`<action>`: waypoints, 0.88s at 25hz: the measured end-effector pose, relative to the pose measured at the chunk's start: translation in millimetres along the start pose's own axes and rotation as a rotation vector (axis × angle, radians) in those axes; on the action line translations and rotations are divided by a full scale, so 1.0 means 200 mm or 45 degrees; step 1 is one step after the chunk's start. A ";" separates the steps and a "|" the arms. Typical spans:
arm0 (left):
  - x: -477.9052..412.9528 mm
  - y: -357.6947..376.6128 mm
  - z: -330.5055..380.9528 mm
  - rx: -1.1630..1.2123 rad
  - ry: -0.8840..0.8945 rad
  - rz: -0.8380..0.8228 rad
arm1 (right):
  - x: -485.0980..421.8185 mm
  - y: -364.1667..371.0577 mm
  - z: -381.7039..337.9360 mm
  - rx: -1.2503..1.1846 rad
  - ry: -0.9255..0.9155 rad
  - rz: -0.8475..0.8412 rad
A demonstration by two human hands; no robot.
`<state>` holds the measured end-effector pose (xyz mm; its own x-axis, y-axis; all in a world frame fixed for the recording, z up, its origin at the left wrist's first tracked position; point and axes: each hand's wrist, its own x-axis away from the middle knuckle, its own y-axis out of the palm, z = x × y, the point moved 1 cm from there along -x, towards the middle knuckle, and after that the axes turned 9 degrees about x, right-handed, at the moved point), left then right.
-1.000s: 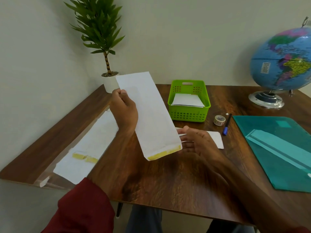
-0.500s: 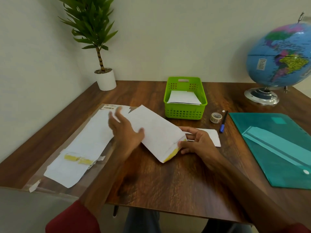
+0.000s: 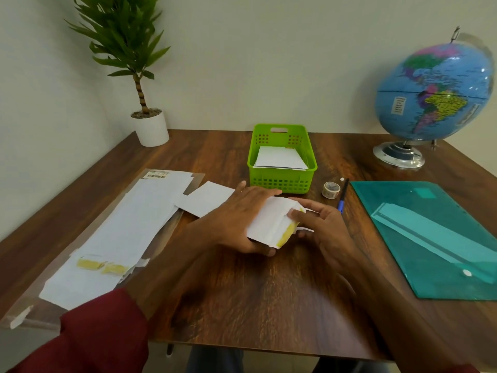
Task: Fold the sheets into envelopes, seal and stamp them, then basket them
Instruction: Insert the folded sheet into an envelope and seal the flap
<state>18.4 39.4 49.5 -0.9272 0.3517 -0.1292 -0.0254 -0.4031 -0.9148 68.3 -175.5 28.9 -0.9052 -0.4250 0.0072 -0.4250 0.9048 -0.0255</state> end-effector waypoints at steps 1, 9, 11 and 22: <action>-0.01 0.03 0.00 -0.072 0.024 0.039 | 0.00 0.00 0.00 -0.029 0.021 0.007; -0.04 0.10 0.02 -0.330 0.109 0.315 | -0.02 0.01 0.07 0.392 -0.016 0.239; -0.04 0.07 0.01 -0.367 0.125 0.328 | -0.01 0.01 0.05 0.585 -0.060 0.291; 0.02 -0.13 -0.13 -0.319 0.211 0.227 | -0.02 -0.04 0.02 1.391 -0.242 0.088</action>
<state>24.3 73.2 62.4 -0.8348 0.4352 -0.3371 0.2432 -0.2577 -0.9351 75.1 -181.6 25.6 -0.8717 -0.4561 -0.1795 -0.0564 0.4571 -0.8876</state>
